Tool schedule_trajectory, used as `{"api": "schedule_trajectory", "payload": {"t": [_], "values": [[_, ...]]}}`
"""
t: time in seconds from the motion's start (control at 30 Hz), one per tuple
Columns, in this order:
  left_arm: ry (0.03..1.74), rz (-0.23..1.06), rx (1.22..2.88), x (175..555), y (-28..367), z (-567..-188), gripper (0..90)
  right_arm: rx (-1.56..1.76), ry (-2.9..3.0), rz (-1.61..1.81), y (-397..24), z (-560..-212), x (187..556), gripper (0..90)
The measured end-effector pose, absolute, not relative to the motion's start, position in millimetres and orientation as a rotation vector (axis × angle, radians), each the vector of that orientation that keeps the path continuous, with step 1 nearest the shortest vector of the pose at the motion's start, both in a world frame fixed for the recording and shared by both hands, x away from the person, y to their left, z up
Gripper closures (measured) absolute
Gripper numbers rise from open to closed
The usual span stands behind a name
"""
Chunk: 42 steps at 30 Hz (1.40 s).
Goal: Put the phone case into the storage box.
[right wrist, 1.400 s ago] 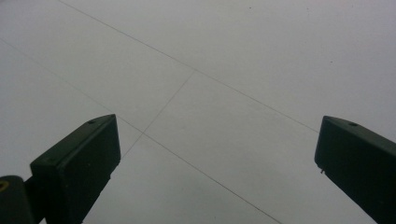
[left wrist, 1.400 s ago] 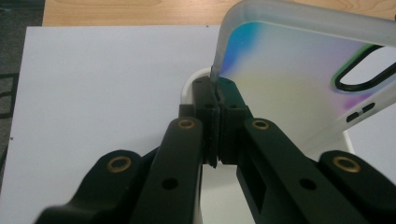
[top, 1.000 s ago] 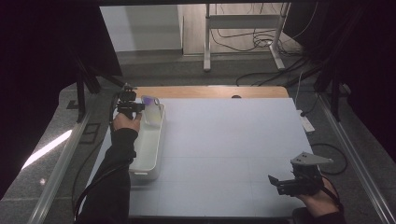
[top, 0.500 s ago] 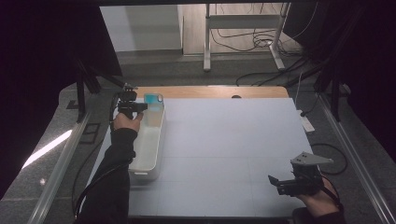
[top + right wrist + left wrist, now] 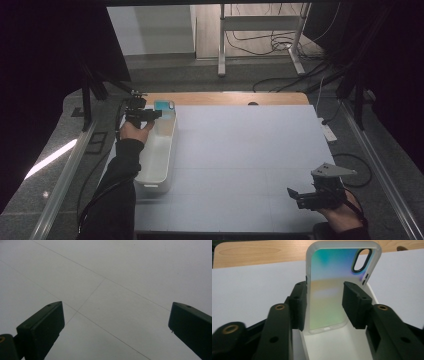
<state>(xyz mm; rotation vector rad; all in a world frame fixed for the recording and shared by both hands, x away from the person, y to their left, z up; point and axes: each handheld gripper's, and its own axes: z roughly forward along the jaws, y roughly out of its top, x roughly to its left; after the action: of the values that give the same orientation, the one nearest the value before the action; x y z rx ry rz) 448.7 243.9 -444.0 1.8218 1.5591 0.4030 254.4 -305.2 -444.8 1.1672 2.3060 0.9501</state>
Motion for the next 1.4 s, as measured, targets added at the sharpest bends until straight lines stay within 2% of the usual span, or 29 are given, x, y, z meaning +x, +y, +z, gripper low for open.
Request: {"api": "schedule_trajectory", "payload": {"t": [0.3,0.9,1.23,1.4], "values": [[1.49,0.402,1.827,439.8,246.9,-441.9,40.8,1.169,2.308,0.951,-305.2,-444.8,254.6,0.0],[1.388,0.397,1.84,426.8,246.2,-436.8,26.1,1.174,2.309,0.946,-305.5,-444.7,254.8,0.0],[1.331,0.379,1.864,418.4,244.3,-438.1,11.0,1.181,2.309,0.952,-306.0,-444.8,255.5,0.0],[1.292,0.359,1.872,412.3,244.9,-436.3,6.8,1.19,2.305,0.955,-306.5,-444.7,255.6,0.0]]}}
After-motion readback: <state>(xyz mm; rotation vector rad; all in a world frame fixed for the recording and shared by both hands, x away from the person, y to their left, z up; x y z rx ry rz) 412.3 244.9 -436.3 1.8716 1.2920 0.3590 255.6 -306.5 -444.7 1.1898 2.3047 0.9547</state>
